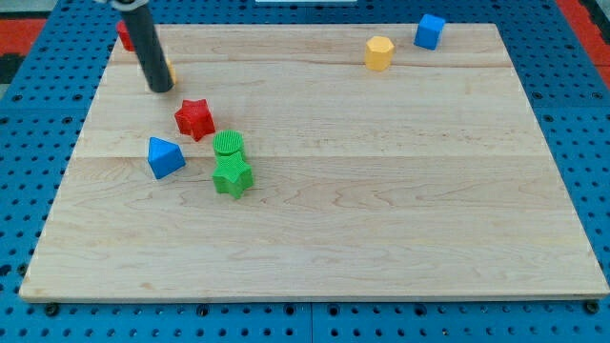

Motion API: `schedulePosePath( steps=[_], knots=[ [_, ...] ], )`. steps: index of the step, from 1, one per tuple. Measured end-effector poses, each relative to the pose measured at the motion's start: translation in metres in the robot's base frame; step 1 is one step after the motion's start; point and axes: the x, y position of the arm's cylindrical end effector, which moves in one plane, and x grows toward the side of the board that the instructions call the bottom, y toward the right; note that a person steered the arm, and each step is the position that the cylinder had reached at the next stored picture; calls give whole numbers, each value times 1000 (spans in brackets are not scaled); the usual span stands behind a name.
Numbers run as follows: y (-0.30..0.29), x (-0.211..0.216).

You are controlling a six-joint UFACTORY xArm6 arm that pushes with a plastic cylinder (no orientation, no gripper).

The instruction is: Separate the green circle from the green star

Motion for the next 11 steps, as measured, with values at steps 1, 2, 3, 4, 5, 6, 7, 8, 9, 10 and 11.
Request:
schedulePosePath(
  steps=[1,2,3,4,5,6,7,8,9,10,11],
  knots=[
    [2,-26],
    [31,-7],
    [59,38],
    [85,86],
    [129,125],
    [164,157],
    [176,165],
    [175,136],
    [140,111],
    [85,109],
    [67,135]
  ],
)
